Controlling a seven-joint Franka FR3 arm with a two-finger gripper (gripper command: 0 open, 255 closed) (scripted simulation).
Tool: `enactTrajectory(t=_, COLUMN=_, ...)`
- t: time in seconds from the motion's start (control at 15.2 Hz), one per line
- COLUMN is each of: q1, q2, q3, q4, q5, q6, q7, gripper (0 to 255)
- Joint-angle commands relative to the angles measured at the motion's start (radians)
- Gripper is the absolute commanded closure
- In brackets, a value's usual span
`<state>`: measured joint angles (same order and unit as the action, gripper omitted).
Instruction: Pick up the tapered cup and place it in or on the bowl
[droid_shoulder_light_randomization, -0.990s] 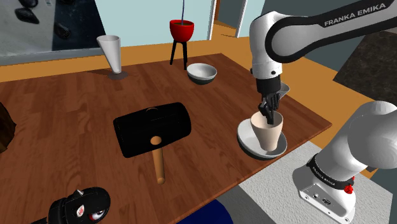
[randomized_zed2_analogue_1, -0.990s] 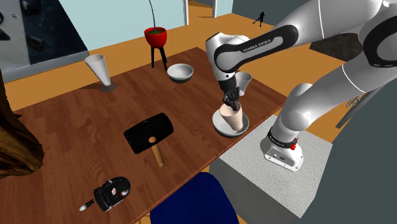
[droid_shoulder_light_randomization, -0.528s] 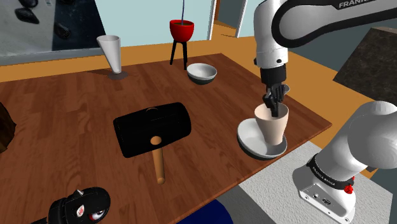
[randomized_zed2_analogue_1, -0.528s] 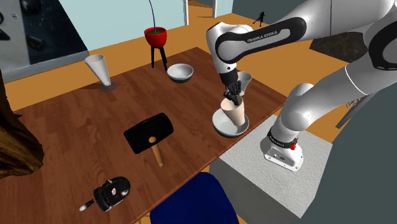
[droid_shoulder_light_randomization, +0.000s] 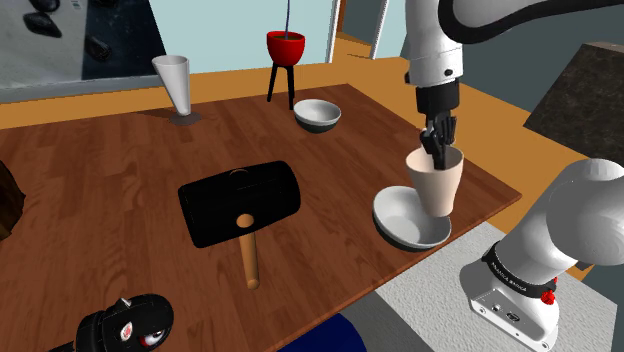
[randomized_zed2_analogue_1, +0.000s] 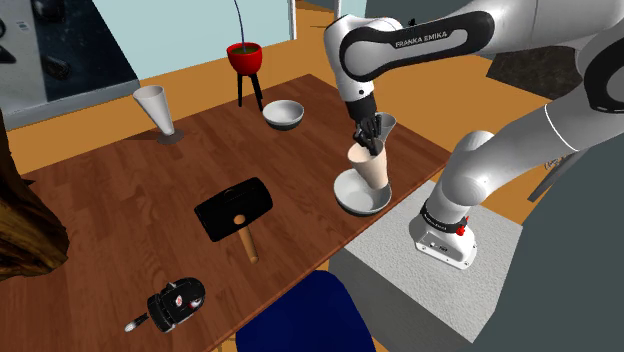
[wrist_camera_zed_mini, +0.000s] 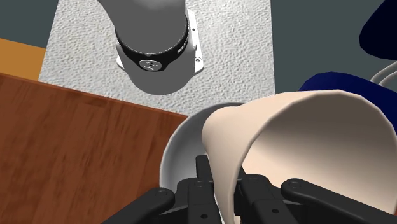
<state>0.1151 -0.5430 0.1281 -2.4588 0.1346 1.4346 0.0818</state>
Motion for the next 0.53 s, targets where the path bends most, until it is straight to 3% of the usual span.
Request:
enactTrajectory(t=0.0, q1=-0.001, q2=-0.006, q3=-0.004, q4=0.025, q5=-0.003, q6=-0.031, q7=0.0, gripper=255)
enactTrajectory(t=0.46, q1=-0.002, q2=-0.013, q3=-0.01, q4=0.113, q5=-0.006, q6=-0.126, q7=0.006, gripper=255)
